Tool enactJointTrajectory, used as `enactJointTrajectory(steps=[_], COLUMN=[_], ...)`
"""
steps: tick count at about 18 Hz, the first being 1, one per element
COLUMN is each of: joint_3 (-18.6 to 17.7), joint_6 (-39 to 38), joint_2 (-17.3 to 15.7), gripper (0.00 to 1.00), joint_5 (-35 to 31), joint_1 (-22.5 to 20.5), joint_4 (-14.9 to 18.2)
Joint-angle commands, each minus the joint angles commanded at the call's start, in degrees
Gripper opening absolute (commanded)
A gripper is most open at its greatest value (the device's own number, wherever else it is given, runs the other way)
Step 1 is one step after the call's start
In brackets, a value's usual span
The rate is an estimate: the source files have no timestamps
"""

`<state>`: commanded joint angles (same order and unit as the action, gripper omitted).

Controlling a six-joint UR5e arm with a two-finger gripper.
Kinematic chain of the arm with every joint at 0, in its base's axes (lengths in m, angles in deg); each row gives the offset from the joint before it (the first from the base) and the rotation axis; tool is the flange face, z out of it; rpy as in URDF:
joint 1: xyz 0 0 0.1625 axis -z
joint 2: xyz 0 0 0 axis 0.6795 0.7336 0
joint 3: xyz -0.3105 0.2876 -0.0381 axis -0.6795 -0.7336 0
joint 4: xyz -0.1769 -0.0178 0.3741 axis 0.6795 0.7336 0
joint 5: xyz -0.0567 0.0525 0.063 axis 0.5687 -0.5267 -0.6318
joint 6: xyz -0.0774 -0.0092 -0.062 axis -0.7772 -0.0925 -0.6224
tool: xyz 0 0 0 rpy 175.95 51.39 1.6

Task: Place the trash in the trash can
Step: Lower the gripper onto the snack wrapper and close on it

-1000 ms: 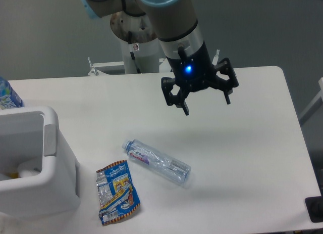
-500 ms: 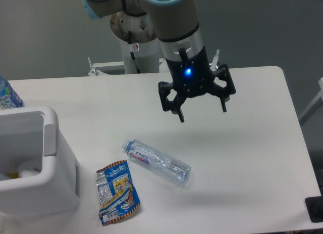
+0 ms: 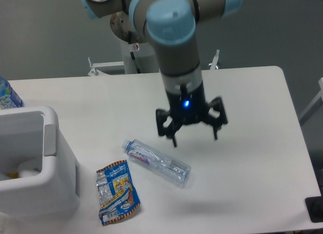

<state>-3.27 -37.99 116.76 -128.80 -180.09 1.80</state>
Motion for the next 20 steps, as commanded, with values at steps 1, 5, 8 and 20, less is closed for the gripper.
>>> enactJointTrajectory(steps=[1,5,8,20], joint_3=[0.0,-0.3,-1.1,-0.7], joint_6=[0.0,0.2,0.0,1.1], joint_2=[0.8,4.4,6.9,14.9], gripper=[1.00,1.00,1.00,1.00], joint_5=[3.8,2.3,2.2,-7.1], joint_1=[-0.4,-0.2,0.6,6.9], joint_4=[0.0,-0.3,-0.4,-5.7])
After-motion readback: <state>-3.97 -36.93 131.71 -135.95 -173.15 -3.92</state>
